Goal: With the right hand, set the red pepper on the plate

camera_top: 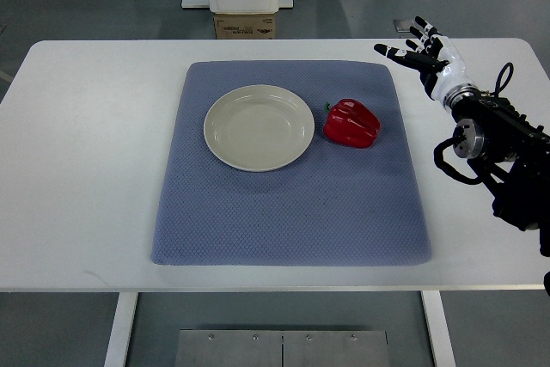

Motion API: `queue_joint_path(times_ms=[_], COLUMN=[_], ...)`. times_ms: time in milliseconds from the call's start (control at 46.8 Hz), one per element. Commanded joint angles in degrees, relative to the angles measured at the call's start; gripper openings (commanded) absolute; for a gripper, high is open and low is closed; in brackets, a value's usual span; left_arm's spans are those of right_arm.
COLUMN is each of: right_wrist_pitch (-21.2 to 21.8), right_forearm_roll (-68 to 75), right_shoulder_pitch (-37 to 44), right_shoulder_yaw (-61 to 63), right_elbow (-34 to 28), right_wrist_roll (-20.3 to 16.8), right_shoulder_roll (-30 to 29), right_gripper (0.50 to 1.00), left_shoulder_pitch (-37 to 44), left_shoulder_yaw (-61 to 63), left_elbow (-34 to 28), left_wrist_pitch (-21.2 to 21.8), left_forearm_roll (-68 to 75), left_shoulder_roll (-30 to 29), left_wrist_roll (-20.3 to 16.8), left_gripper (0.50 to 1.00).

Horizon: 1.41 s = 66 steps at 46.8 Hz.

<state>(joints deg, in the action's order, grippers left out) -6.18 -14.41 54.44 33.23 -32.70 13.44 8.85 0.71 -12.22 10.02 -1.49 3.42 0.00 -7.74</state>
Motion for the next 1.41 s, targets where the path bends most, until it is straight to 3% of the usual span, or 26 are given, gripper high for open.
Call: queue_joint_path(times_ms=[0,1389], right_wrist_pitch=[0.2,0.6], right_forearm_roll=[0.0,0.0], right_shoulder_pitch=[0.1,-0.1], right_shoulder_yaw=[0.0,0.1], right_elbow=[0.0,-0.3], right_wrist_roll=[0.0,0.0], right_shoulder_roll=[0.0,0.5], right_gripper=[1.0,1.0], left_shoulder_pitch=[0.0,0.0], left_shoulder_yaw=[0.0,0.0], left_elbow=[0.0,0.0], left_wrist_pitch=[0.0,0.0], left_forearm_roll=[0.0,0.0], left_shoulder_roll=[0.0,0.0], left_wrist_roll=[0.0,0.0], left_gripper=[1.0,1.0])
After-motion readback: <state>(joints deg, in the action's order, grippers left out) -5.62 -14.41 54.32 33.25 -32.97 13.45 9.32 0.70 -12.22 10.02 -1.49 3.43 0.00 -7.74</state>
